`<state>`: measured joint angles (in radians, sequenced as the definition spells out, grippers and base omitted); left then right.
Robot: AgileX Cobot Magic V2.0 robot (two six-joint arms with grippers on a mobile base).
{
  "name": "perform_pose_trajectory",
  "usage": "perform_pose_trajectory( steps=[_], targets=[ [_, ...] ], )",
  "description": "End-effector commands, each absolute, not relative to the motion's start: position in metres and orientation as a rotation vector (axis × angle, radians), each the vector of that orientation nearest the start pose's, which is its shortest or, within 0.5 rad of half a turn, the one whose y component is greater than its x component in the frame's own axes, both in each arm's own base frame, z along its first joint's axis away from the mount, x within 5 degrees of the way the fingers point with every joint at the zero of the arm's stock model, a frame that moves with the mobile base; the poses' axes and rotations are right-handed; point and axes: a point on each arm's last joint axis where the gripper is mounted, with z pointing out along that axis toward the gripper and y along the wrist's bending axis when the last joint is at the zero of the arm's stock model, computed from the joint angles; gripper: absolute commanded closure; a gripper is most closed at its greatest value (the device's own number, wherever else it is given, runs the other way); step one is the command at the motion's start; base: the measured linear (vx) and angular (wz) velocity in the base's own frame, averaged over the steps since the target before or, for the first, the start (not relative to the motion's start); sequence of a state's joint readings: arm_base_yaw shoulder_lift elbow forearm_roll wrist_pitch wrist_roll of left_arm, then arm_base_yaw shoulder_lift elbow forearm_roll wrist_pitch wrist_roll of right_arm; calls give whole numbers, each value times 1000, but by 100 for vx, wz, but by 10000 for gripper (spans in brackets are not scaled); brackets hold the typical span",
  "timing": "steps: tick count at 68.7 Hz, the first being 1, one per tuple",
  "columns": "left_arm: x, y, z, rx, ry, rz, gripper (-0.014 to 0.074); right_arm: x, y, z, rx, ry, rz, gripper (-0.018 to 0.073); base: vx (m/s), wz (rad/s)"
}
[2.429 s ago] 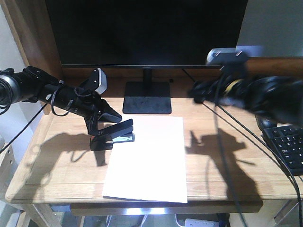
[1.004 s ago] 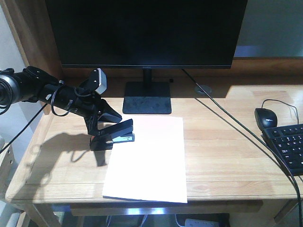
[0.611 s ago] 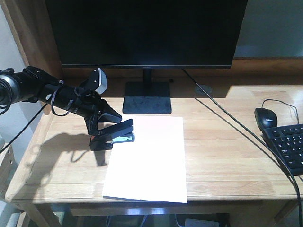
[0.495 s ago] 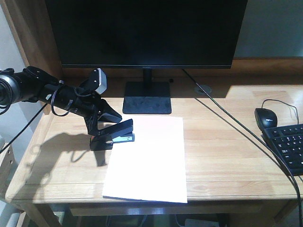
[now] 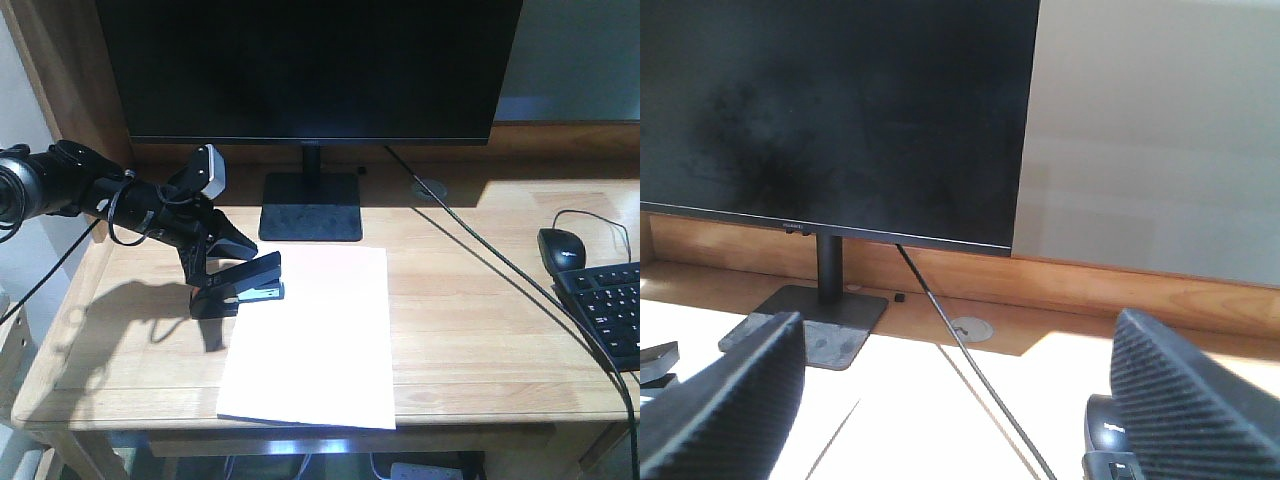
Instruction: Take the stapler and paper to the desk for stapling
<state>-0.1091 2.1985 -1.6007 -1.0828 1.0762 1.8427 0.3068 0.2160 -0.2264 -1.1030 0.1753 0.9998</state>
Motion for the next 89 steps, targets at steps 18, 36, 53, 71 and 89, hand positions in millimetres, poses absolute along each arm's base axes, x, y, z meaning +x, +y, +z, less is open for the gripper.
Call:
perform_pose_trajectory(
  steps=[18,36,53,71,89],
  targets=[
    [435,-127,214,1405,1684,-787,603,70,10,278,-231,1502,48,-22,0,0],
    [438,-141,209,1433,1702,-678,603,70,10,278,-231,1502,48,-22,0,0],
    [441,-146,200,1424,1722,-652,603,70,10,278,-231,1502,48,-22,0,0],
    [440,-148,173,1453,1758,-754,603,70,10,278,-231,1502,47,-22,0,0],
    [439,-147,156,1484,1796,-782,603,70,10,278,-231,1502,47,-22,0,0]
  ],
)
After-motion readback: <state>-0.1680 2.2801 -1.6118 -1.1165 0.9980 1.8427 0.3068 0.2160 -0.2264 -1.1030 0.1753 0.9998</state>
